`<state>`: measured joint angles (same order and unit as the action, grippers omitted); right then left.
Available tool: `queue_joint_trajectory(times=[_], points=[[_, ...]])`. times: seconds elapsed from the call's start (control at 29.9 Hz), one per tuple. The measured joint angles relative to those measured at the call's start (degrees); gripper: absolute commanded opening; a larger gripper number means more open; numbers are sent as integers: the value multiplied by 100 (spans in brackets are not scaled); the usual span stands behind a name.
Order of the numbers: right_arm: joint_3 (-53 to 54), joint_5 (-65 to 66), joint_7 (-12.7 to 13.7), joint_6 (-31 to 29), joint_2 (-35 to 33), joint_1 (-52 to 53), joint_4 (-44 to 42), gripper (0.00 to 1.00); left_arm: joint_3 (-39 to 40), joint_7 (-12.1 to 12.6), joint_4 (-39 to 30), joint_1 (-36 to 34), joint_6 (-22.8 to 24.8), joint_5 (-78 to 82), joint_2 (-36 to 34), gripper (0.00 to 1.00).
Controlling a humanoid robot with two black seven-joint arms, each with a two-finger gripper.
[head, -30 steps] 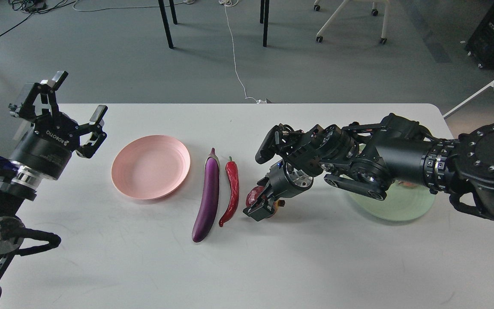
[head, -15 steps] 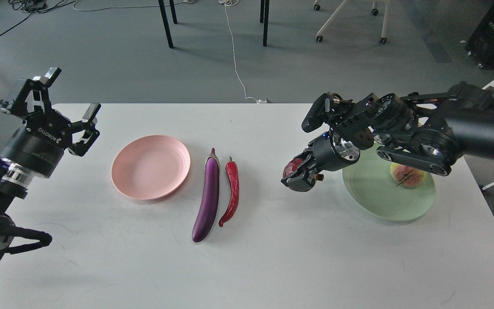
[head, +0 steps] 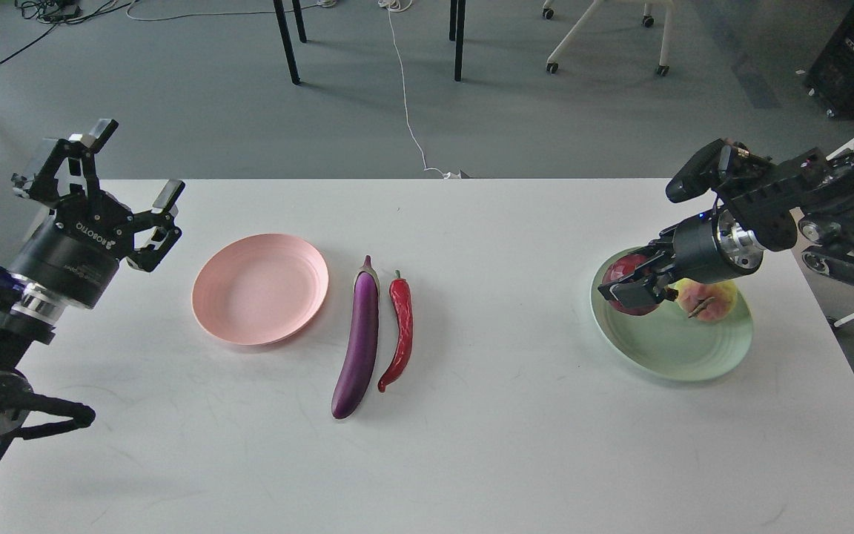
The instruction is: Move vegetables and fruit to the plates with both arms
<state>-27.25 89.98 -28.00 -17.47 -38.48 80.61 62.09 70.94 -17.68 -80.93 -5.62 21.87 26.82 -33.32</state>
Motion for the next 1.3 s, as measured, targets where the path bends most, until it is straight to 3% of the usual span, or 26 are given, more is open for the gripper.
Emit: queue_joint_trajectory(times=[0.17, 0.27, 0.47, 0.77, 1.04, 1.3], points=[[0, 1, 0, 199, -64, -277, -240, 51, -1, 9, -26, -1, -14, 17, -18, 100], [0, 1, 0, 215, -64, -360, -312, 72, -1, 9, -29, -1, -14, 109, -32, 100], [9, 2, -1, 233, -64, -483, -360, 93, -1, 10, -50, -1, -7, 524, -22, 100], [904, -488, 0, 240, -301, -509, -340, 95, -1, -29, -81, -9, 10, 864, -136, 100], [2180, -3938, 0, 220, -263, -914, -454, 95, 6, -146, -161, -193, 302, 1776, -318, 100], [3122, -8496, 1, 25, -57, -2069, -524, 95, -170, -212, -634, -618, 575, 4641, -398, 100]])
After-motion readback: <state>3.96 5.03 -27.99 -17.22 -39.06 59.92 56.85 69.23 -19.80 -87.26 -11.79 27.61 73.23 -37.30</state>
